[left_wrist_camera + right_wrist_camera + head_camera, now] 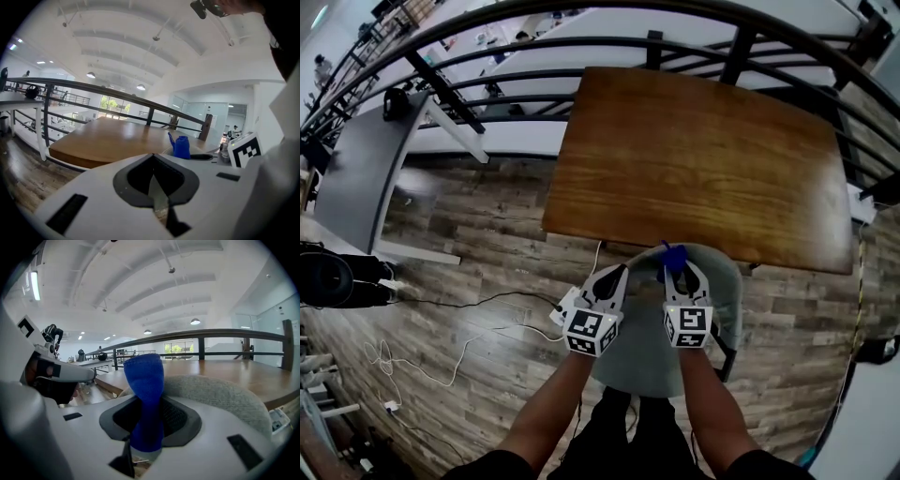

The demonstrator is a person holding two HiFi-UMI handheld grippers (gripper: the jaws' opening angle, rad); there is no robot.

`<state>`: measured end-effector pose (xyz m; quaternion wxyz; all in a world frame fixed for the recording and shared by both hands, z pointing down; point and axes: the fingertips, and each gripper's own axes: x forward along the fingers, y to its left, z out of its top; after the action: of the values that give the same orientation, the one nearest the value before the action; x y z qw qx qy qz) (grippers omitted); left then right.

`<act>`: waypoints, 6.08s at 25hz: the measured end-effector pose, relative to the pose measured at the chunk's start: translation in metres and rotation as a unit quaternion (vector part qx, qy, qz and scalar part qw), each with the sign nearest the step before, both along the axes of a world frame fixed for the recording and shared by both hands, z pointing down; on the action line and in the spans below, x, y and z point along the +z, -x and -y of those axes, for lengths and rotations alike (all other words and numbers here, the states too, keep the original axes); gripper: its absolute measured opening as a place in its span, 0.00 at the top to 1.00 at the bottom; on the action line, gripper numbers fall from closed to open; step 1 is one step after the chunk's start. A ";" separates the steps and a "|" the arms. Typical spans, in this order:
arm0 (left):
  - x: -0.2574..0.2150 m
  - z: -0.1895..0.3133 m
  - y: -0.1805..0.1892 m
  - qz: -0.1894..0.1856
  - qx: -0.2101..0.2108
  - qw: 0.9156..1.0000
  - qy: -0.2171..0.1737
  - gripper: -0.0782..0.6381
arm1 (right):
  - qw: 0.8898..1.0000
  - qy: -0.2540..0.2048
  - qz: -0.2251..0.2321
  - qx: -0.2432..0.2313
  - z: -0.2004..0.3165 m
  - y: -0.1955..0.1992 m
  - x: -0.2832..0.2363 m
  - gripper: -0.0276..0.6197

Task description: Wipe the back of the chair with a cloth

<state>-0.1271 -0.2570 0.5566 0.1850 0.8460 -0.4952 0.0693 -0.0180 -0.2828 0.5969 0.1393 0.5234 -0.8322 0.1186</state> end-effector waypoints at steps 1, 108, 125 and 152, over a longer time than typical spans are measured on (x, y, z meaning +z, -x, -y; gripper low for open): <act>-0.001 -0.001 -0.007 -0.008 0.015 1.000 -0.003 0.89 | 1.000 0.001 0.002 0.009 0.000 -0.005 0.001 0.78; 0.099 -0.036 -0.021 0.008 0.040 0.997 0.061 0.89 | 0.999 -0.017 0.000 0.051 -0.012 -0.016 0.080 0.78; 0.094 -0.048 -0.095 0.001 0.110 0.992 0.058 0.89 | 0.983 0.003 0.026 0.181 -0.038 -0.121 0.086 0.78; 0.070 -0.073 -0.162 0.006 0.191 0.981 0.035 0.89 | 0.952 0.054 -0.008 0.301 -0.128 -0.219 0.102 0.78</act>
<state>0.0353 -0.1845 0.6264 0.1951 0.9177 -0.3225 0.1254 0.2007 -0.1546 0.6992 0.1322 0.7421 -0.6272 0.1959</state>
